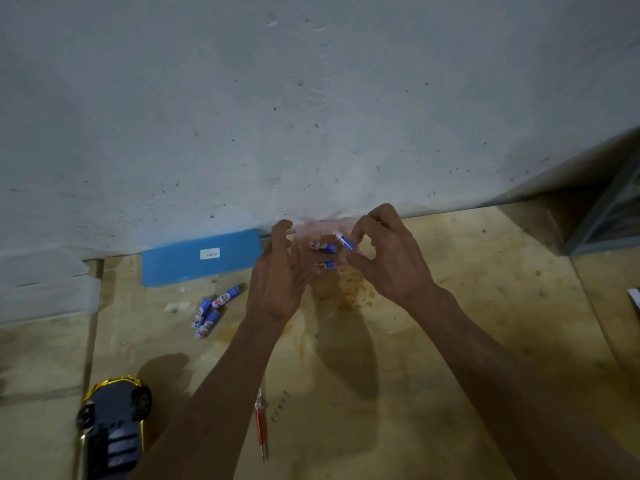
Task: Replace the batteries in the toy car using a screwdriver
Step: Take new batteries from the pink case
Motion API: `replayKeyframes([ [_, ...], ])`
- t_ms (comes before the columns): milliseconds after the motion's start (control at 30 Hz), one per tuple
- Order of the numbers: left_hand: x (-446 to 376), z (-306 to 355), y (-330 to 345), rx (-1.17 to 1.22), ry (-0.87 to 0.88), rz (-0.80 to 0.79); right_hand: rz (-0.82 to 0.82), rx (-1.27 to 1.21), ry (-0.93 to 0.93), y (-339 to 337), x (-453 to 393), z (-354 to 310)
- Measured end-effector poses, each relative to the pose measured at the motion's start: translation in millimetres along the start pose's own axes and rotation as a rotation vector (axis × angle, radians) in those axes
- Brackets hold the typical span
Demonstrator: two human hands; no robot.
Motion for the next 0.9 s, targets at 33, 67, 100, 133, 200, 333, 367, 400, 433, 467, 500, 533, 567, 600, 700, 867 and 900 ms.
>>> replayKeyframes([
  [33,0.4,1.7,-1.2,-0.008,0.016,0.004,0.029,0.0,-0.016,-2.1,0.8,-1.7],
  [67,0.5,4.7,-1.9,-0.017,0.047,0.01,0.045,0.015,-0.029,-3.5,1.2,-4.0],
  [100,0.5,7.1,-2.2,-0.038,0.082,0.013,0.038,0.043,-0.04,-2.9,1.3,-6.1],
  [133,0.8,9.6,-2.1,-0.067,0.115,0.017,0.012,0.082,-0.049,-0.1,1.3,-7.1],
  [200,1.3,11.4,-0.3,-0.126,0.156,0.009,-0.066,0.156,-0.08,10.3,3.8,-4.0],
  [333,-0.8,4.7,3.9,-0.202,0.141,-0.057,-0.105,0.186,-0.14,24.4,15.5,6.4],
  [367,-0.7,3.8,3.7,-0.208,0.149,-0.059,-0.097,0.179,-0.141,25.7,17.8,6.8],
  [400,-0.7,3.5,3.2,-0.219,0.162,-0.057,-0.083,0.172,-0.14,26.5,19.5,6.2],
  [433,-0.8,2.1,3.6,-0.229,0.17,-0.058,-0.066,0.169,-0.142,26.9,20.9,4.5],
  [467,-0.7,1.0,4.0,-0.237,0.171,-0.062,-0.05,0.168,-0.144,27.4,22.1,3.1],
  [500,-0.8,0.3,4.3,-0.243,0.17,-0.063,-0.031,0.159,-0.144,27.7,23.0,3.2],
  [533,-0.9,-0.8,5.5,-0.247,0.166,-0.067,-0.014,0.146,-0.138,28.0,23.7,3.6],
  [567,-0.7,-1.3,6.9,-0.246,0.164,-0.074,-0.001,0.139,-0.132,28.8,24.7,4.8],
  [600,-0.4,-1.4,8.3,-0.238,0.161,-0.082,0.007,0.144,-0.129,30.5,26.2,6.5],
  [700,-1.1,0.2,10.8,-0.245,0.162,-0.093,-0.002,0.201,-0.125,35.6,30.7,5.3],
  [867,-0.5,5.0,14.9,-0.333,0.167,-0.106,-0.038,0.223,-0.091,40.9,32.2,0.1],
  [900,-0.8,5.0,15.8,-0.336,0.166,-0.115,-0.038,0.24,-0.089,41.7,33.0,0.6],
])
Point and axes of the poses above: each hand's wrist, its own x-axis away from the middle knuckle, its own y-axis out of the palm, z = x × y, the point moved 9 cm from there along -x, towards the middle knuckle, and after that the axes turned 8 degrees about -x, right-handed, at the moved point
